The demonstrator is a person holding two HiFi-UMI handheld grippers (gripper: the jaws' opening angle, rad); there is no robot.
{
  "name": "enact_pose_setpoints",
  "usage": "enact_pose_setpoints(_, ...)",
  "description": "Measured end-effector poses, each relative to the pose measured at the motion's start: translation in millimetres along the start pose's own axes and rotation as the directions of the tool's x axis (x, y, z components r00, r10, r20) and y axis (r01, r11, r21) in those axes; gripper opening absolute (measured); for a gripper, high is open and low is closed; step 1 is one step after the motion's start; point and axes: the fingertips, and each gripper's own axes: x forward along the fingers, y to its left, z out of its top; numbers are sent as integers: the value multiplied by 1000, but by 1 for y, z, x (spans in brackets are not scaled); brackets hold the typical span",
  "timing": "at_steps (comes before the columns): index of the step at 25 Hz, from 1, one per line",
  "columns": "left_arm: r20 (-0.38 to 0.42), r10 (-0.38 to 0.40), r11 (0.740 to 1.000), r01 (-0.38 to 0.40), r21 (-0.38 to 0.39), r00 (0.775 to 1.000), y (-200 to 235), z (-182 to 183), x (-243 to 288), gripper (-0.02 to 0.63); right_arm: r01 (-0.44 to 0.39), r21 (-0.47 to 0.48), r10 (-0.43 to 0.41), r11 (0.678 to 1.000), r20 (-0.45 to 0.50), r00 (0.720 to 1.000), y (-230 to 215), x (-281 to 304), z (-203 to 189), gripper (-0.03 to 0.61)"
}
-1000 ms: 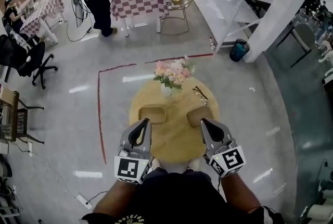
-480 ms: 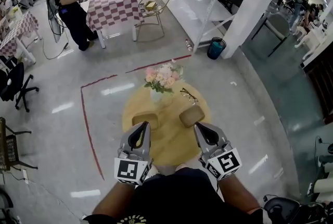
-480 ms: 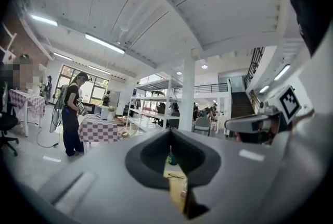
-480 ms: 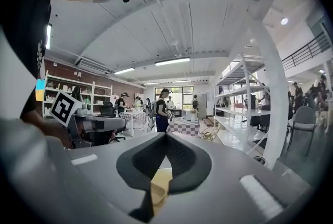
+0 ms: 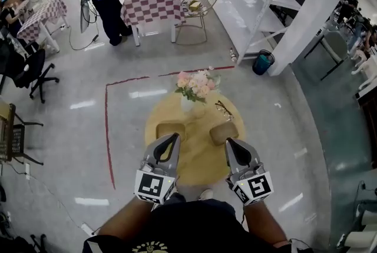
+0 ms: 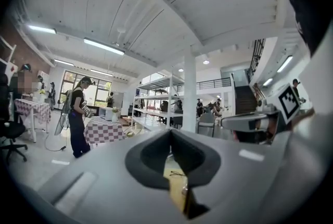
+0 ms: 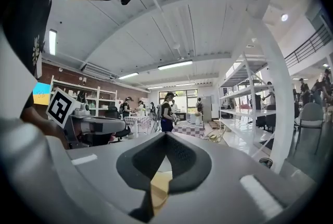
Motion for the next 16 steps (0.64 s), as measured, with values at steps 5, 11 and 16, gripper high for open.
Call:
enact_pose_setpoints(5, -21, 65, 998, -65, 15, 998, -20, -5, 0, 2, -38, 16, 38, 999, 5, 999, -20, -20, -7, 0)
enact_pose_setpoints(11, -37, 141, 989, -140, 42, 989, -49, -3, -12, 2, -96, 46, 95, 994, 17, 995, -35, -43, -12, 0)
enact_pose_setpoints(16, -11, 159, 985, -157, 75, 987, -77, 10, -22, 2, -138, 60, 136, 989, 27, 990, -41, -65, -18, 0)
